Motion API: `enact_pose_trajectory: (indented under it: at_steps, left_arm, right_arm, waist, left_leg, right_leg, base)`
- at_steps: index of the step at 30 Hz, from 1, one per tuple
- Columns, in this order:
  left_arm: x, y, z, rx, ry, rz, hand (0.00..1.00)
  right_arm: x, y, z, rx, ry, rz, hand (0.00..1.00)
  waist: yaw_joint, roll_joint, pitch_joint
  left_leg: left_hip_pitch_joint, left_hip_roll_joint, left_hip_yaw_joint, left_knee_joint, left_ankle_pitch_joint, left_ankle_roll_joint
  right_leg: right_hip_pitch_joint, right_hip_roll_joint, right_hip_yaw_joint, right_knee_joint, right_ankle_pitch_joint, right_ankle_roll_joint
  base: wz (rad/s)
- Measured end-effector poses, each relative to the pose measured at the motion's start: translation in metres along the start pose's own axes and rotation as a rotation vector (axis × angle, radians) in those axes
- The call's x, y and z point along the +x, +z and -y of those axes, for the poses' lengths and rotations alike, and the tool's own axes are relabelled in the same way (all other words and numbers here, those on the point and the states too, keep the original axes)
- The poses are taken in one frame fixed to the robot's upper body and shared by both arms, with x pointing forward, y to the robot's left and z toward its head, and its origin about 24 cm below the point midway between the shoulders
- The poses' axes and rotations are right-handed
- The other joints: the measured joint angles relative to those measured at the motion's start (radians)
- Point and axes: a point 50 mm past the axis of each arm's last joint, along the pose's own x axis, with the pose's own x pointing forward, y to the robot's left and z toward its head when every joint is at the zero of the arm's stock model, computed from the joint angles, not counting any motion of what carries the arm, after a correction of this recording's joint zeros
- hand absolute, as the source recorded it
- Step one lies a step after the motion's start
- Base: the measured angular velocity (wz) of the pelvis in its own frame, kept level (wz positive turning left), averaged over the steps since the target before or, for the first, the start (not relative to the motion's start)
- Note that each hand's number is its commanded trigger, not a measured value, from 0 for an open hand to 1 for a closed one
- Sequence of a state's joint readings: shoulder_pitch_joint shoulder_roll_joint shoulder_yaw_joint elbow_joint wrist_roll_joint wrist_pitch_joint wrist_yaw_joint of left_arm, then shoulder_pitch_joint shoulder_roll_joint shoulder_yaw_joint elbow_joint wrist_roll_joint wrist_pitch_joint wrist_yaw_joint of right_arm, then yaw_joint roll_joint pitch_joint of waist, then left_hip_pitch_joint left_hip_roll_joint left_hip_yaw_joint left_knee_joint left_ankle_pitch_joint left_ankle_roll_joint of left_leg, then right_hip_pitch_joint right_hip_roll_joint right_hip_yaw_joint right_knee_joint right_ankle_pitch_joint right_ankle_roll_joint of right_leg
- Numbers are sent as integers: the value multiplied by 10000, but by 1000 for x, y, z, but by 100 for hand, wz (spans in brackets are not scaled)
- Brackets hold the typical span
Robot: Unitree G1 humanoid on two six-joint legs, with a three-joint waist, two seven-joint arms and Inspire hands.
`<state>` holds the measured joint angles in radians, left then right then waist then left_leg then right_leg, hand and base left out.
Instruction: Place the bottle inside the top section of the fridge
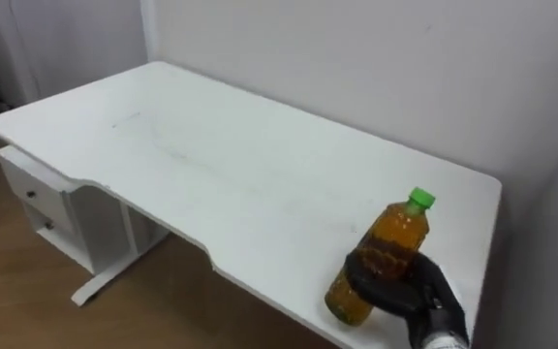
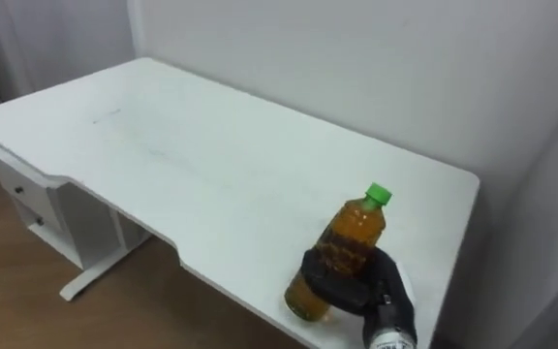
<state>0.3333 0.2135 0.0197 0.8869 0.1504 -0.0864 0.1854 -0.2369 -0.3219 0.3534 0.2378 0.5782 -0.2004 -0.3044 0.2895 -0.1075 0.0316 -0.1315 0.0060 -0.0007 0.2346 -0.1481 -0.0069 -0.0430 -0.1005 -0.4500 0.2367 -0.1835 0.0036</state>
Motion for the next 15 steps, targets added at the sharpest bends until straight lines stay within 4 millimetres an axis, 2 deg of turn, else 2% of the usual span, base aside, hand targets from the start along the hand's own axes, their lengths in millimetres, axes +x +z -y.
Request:
enact_pose_trajectory:
  at_steps: [2,3,5,9,15]
  left_arm:
    - [1,2,-2,-119,93,60,0]
    - [1,3,-2,-173,122,143,0]
    - [1,4,-2,-210,152,331,0]
    - [1,5,-3,-262,495,419,0]
    - [-2,-5,-1,-265,579,37,0]
  right_arm:
    - [-3,11,5,59,98,408,100]
    - [-2,17,8,134,39,652,100]
    - [-1,28,10,245,95,1049,100]
    - [-4,46,-3,363,942,1847,100]
    - [-6,78,-1,319,1195,3210,100]
  waist:
    - [-272,35,-24]
    - [-393,64,-72]
    - [-628,113,-121]
    - [-900,181,-260]
    - [-1232,318,-256]
  left_leg:
    - [211,30,186,-51,-2,3]
    - [375,71,357,-157,-3,2]
    - [618,104,551,-295,-3,2]
    - [1017,153,692,-314,-87,2]
    - [1356,149,616,-314,-107,4]
  right_leg:
    - [62,20,222,12,7,-5]
    - [81,47,382,16,36,-22]
    - [195,74,580,8,58,-25]
    - [537,115,681,-17,59,-18]
    - [987,150,641,-173,75,4]
  base:
    - [-36]
    - [-45]
    - [-33]
    - [-10]
    - [4]
